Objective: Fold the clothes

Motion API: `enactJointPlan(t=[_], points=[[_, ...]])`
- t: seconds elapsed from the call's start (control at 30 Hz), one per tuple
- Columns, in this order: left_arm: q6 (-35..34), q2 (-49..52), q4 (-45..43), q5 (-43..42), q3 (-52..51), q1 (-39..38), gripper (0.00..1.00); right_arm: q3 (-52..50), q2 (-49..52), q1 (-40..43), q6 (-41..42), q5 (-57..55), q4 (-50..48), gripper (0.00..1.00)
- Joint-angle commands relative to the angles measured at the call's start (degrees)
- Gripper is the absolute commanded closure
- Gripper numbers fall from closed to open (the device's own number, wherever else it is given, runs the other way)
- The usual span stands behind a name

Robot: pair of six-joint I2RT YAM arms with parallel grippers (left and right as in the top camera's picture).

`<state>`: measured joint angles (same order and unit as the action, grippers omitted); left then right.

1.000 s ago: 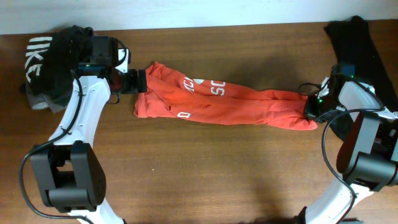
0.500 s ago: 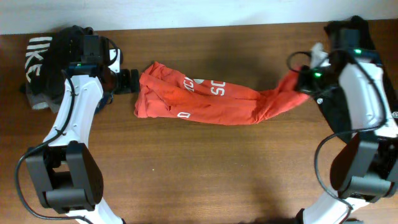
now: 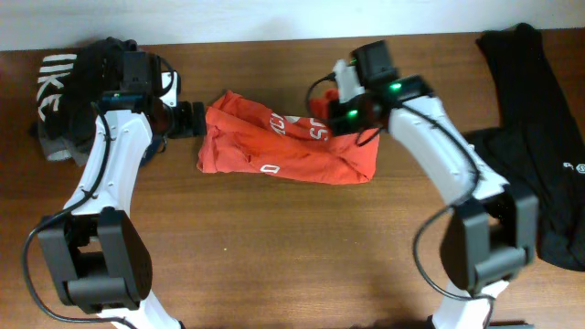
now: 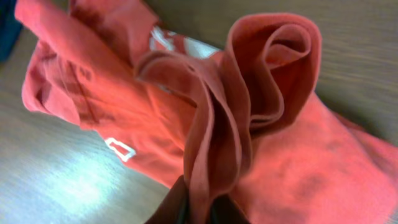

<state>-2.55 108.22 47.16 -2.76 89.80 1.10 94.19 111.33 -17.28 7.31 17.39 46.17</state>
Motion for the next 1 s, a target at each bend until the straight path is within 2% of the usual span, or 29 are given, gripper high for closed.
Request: enactJointPlan(t=[0.0,0.03,0.07,0.13,0.17,0.33,0.63,0.83,0.97], points=[[1.1,-2.1,0.0,-0.4,1.3,0.2,0.01,0.5,4.5,-3.5,2.9,-0.9,-1.4,0.72],[1.1,-2.1,0.1,-0.4,1.3,0.2,0.01,0.5,5.2,-4.3,2.9,-0.9,-1.6,0.66],[1.1,-2.1,0.1,-0.4,1.3,0.2,0.01,0.5,5.9,-5.5,2.9,-0.9,-1.7,0.45],[1.1,-2.1,0.1,-0.4,1.3,0.2,0.01,0.5,6.2,-7.3,2.3,-1.0,-1.7,0.25],[1.1,-2.1,0.1,-0.4,1.3,0.2,0.01,0.6,6.1,-7.8,2.0,-1.4,-1.7,0.22],[1.4,-2.1,0.0,-2.4,1.3,0.2,0.01,3.8,4.4,-7.0,2.0,-1.5,0.6,0.21],[11.3,3.1,-2.9,-16.3,1.2,0.3,0.01,18.5,3.2,1.9,-0.9,-1.5,17.7,0.19],[20.5,9.4,-5.2,-26.5,1.2,1.7,0.01,19.9,3.2,6.8,-1.6,-1.6,21.9,0.19],[23.7,13.3,-5.8,-26.9,1.2,3.0,0.01,19.9,3.2,7.9,-2.5,-1.5,23.4,0.19]])
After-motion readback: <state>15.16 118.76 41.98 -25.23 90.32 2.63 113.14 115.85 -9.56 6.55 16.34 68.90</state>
